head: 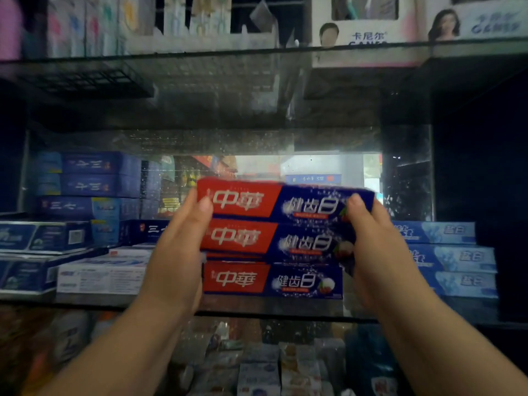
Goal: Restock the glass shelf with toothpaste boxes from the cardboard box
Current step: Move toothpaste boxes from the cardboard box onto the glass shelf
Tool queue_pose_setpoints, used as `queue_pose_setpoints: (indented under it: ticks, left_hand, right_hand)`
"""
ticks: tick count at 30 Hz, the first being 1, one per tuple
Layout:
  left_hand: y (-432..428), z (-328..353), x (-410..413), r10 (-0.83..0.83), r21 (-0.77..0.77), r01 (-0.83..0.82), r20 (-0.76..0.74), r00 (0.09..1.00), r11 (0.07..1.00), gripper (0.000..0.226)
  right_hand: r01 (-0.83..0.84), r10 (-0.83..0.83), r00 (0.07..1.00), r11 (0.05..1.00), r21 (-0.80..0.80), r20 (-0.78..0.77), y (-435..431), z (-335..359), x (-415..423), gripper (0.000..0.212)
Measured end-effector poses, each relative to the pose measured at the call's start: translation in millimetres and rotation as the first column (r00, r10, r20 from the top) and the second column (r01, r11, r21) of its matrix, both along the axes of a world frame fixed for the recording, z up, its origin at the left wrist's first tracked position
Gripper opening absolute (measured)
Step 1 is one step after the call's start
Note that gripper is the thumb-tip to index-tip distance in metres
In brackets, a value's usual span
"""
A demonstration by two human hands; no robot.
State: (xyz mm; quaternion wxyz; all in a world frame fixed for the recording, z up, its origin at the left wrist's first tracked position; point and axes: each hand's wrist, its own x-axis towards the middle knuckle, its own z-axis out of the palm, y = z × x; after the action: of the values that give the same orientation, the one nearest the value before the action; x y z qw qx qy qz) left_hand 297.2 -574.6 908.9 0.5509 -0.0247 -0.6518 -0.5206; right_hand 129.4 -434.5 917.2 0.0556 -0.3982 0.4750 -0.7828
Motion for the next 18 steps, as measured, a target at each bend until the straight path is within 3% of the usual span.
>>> queue_pose_setpoints:
  ticks: [4, 7, 13, 18]
  left_hand:
    - [-20, 56, -15, -0.021, -0.012, 0.022, 0.072, 0.997, 1.000, 0.046]
    - [-42, 73, -35, -0.013, 0.019, 0.011, 0.098, 0.995, 1.000, 0.042]
    - [-66, 65, -56, -0.122, 0.115, 0.100, 0.205, 0.971, 0.988, 0.055]
    - [-82, 71, -52, -0.167, 0.166, 0.116, 0.333, 0.928, 0.979, 0.070]
  right_hand:
    - [0.057, -0.058, 0.997, 0.998, -0.011, -0.045, -19, 54, -14, 0.022]
    - [0.048, -0.048, 0.999, 0.998, 0.026, -0.010, -41, 73, -31, 0.033]
    - [-0.095, 0.078, 0.993, 0.974, 0.205, 0.091, -58, 63, -66, 0.041]
    - [-0.161, 0.148, 0.986, 0.952, 0.259, 0.072, -62, 59, -78, 0.045]
